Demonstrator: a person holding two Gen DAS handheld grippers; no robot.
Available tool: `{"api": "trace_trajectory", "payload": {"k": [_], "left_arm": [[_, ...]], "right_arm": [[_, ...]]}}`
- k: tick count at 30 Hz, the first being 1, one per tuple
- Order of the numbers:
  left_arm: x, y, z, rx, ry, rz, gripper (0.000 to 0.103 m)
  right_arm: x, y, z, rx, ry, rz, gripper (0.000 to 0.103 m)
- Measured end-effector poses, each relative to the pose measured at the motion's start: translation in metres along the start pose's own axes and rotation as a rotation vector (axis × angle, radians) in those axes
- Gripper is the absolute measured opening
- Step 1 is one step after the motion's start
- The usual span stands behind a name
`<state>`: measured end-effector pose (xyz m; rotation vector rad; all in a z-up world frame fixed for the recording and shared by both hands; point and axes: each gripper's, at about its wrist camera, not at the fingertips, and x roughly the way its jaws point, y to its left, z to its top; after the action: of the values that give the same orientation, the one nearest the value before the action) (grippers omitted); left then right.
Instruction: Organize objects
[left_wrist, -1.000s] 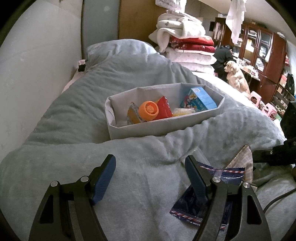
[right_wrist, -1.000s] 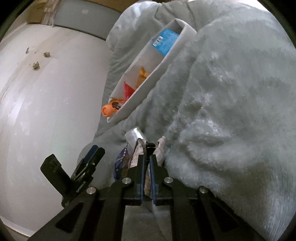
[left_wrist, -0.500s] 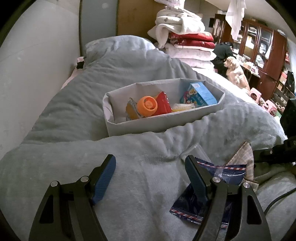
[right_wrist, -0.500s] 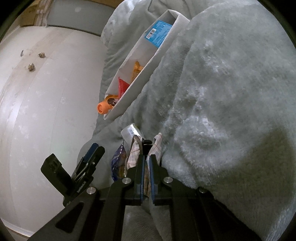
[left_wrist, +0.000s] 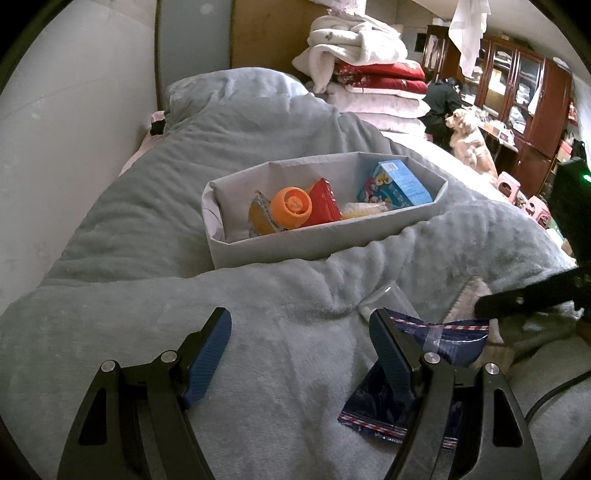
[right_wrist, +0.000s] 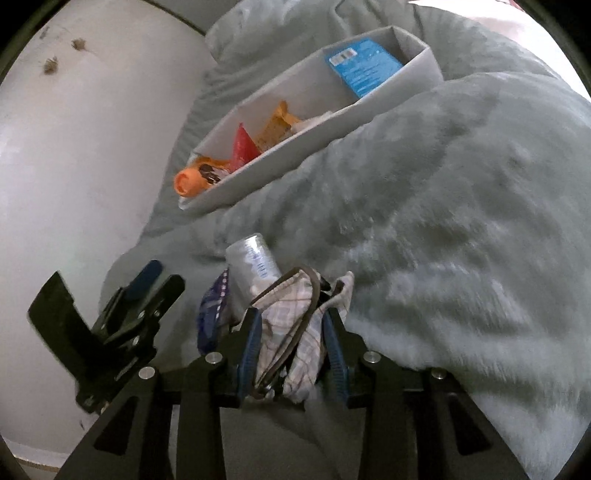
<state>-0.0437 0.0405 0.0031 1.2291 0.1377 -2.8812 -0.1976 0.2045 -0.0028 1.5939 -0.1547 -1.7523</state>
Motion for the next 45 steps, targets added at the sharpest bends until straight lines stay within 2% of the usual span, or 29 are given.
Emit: {"api": "trace_trajectory", "payload": {"k": [2, 5, 8, 18, 45], "left_arm": [[0.0, 0.0, 0.0, 0.001, 0.0, 0.001, 0.076], [0.0, 0.0, 0.0, 0.006, 0.002, 0.007, 0.076], [0.003, -0.004, -0.001, 0.023, 0.012, 0.02, 0.076], [0.016, -0.029, -0.006, 0.155, 0.074, 0.055, 0.076], [0.018, -0.029, -0.006, 0.15, 0.078, 0.06, 0.076]], "right_arm": [[0.007, -0.001, 0.008, 0.012, 0.022, -0.016, 0.034], [0.026, 0.001, 0.014, -0.004, 0.095, -0.069, 0.045], [0.032, 0.005, 0.014, -0.04, 0.11, -0.1, 0.048], [0.03, -0.005, 0.006, -0.047, 0.1, -0.078, 0.049], [0.031, -0.008, 0.008, -0.043, 0.101, -0.075, 0.049]]}}
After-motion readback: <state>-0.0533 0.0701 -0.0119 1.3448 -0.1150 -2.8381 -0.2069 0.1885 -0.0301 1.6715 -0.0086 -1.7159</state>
